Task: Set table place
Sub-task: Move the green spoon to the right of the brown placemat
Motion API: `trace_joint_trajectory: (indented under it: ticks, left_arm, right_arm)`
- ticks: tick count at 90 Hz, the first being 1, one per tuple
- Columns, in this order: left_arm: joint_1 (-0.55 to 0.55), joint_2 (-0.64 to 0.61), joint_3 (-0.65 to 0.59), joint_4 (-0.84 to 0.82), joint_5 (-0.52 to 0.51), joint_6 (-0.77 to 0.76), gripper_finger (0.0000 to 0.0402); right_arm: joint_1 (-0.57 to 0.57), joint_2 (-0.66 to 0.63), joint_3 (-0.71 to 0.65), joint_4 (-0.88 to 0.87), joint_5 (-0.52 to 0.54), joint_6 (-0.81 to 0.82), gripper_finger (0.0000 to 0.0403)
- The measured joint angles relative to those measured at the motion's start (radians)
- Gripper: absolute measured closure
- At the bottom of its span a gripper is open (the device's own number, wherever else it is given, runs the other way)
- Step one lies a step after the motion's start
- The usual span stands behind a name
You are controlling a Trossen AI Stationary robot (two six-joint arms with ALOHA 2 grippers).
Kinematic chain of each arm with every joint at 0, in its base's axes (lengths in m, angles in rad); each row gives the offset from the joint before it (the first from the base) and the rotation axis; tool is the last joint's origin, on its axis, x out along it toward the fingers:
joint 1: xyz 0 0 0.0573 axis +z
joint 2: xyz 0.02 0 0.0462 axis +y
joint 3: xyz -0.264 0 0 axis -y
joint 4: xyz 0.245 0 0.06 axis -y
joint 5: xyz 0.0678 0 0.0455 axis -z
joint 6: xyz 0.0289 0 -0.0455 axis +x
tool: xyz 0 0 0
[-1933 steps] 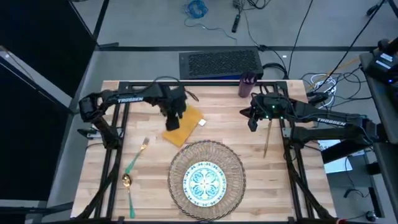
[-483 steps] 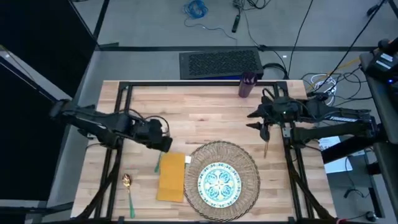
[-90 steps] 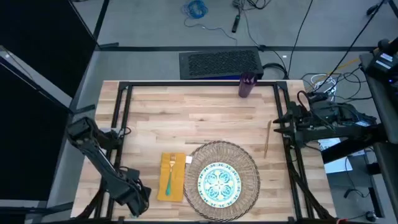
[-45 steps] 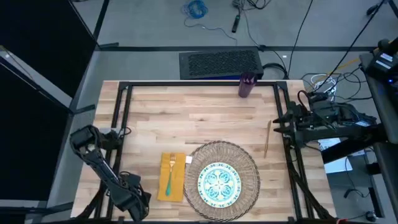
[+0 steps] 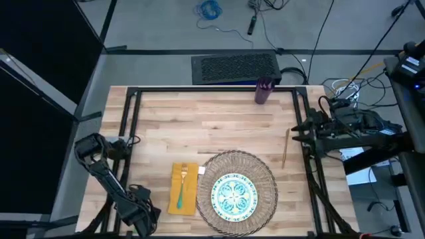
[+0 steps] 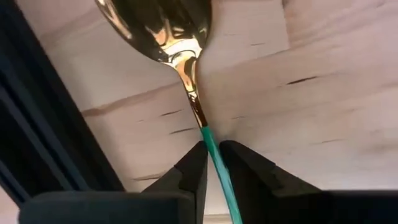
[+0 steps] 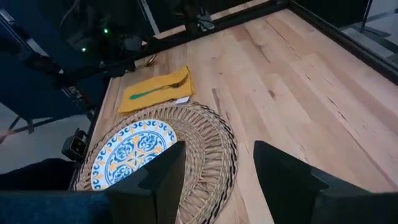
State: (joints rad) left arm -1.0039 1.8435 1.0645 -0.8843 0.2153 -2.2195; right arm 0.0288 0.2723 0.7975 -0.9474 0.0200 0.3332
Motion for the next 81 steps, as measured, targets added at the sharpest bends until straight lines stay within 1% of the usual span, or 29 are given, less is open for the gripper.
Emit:
trace_joint_trajectory:
  ticks: [10, 21, 24, 27, 34, 40, 47, 59, 69, 81]
  left_arm:
    - [0.011, -0.005, 0.0, 0.003, -0.007, 0.03, 0.039]
    - [0.021, -0.036, 0.001, -0.025, -0.041, 0.053, 0.0398]
    - [0.024, -0.05, -0.001, -0.053, -0.075, 0.056, 0.0399]
    - [0.028, -0.066, -0.004, -0.09, -0.135, 0.054, 0.04]
    - [0.037, -0.114, -0.003, -0.121, -0.202, 0.03, 0.0401]
    - [0.051, -0.151, -0.001, -0.15, -0.207, 0.034, 0.0401]
    - [0.071, -0.188, -0.002, -0.157, -0.242, 0.043, 0.0401]
    - [0.122, -0.23, 0.025, -0.157, -0.35, 0.069, 0.0401]
    - [0.174, -0.256, 0.078, -0.14, -0.465, 0.135, 0.0401]
    - [0.253, -0.259, 0.169, -0.139, -0.604, 0.28, 0.0401]
  right_arm:
    - [0.0, 0.005, 0.0, 0.003, 0.0, 0.0, 0.0227]
    - [0.0, 0.018, 0.0, 0.013, 0.0, -0.001, 0.0227]
    - [0.0, 0.021, 0.0, 0.015, 0.0, -0.001, 0.0227]
    - [0.0, 0.025, 0.0, 0.018, 0.0, -0.002, 0.0227]
    - [0.0, 0.034, 0.0, 0.017, 0.0, -0.003, 0.0227]
    - [0.0, 0.041, 0.0, 0.017, 0.0, -0.006, 0.0227]
    - [0.0, 0.045, 0.0, 0.017, 0.0, -0.011, 0.0227]
    - [0.0, 0.048, 0.0, 0.015, 0.0, -0.012, 0.0227]
    - [0.0, 0.047, 0.0, 0.015, 0.0, -0.016, 0.0227]
    - [0.0, 0.047, 0.0, 0.014, 0.0, -0.019, 0.0227]
